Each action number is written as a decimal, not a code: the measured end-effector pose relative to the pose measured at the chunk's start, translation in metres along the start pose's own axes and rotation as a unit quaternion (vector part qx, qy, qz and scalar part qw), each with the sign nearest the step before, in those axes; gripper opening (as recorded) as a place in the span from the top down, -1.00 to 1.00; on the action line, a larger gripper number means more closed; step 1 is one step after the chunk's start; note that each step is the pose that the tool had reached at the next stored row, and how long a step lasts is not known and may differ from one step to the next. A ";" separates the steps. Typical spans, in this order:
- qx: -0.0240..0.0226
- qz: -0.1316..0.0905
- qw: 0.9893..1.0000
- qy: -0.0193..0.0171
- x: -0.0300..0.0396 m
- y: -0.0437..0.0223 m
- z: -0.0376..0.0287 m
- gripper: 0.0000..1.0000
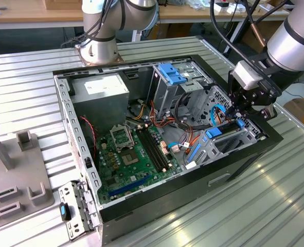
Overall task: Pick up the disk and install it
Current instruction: 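Insert the second disk wire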
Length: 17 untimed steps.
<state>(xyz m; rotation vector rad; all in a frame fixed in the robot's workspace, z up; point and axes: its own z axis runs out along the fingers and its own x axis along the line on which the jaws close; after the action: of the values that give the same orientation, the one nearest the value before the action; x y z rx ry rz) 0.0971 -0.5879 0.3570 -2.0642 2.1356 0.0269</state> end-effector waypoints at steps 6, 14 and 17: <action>0.001 0.000 1.000 0.000 0.0072 0.0051 -0.0015 0.68; 0.000 -0.005 1.000 0.000 0.0088 0.0102 0.0013 0.68; 0.000 -0.007 1.000 0.000 0.0088 0.0096 0.0017 0.68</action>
<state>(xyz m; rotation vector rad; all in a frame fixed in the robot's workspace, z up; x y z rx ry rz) 0.0876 -0.5960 0.3530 -2.0785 2.1220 0.0238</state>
